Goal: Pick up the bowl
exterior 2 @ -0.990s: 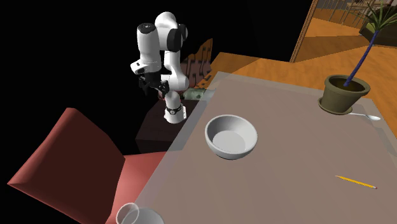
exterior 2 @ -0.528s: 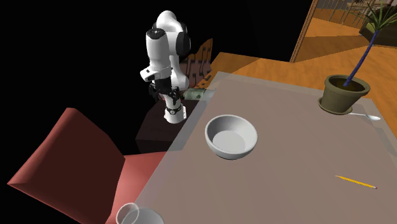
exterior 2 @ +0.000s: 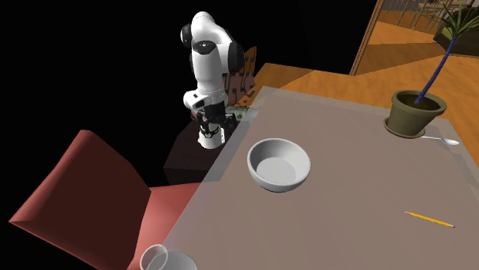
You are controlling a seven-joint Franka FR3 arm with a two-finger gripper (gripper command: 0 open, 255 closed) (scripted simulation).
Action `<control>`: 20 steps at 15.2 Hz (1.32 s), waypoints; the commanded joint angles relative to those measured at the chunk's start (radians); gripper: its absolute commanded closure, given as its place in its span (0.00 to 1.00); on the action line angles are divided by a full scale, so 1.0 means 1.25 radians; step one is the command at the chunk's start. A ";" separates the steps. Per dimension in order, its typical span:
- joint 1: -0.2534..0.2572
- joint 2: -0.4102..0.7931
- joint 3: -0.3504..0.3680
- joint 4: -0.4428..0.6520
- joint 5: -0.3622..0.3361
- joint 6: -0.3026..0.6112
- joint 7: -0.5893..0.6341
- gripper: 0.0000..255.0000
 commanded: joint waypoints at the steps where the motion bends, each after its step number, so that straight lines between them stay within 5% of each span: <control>1: 0.006 0.047 0.017 0.037 0.015 0.022 0.025 0.00; 11: 0.035 0.279 0.093 0.261 0.045 0.095 0.147 0.00; 20: 0.039 0.284 0.097 0.186 0.050 0.177 0.139 0.00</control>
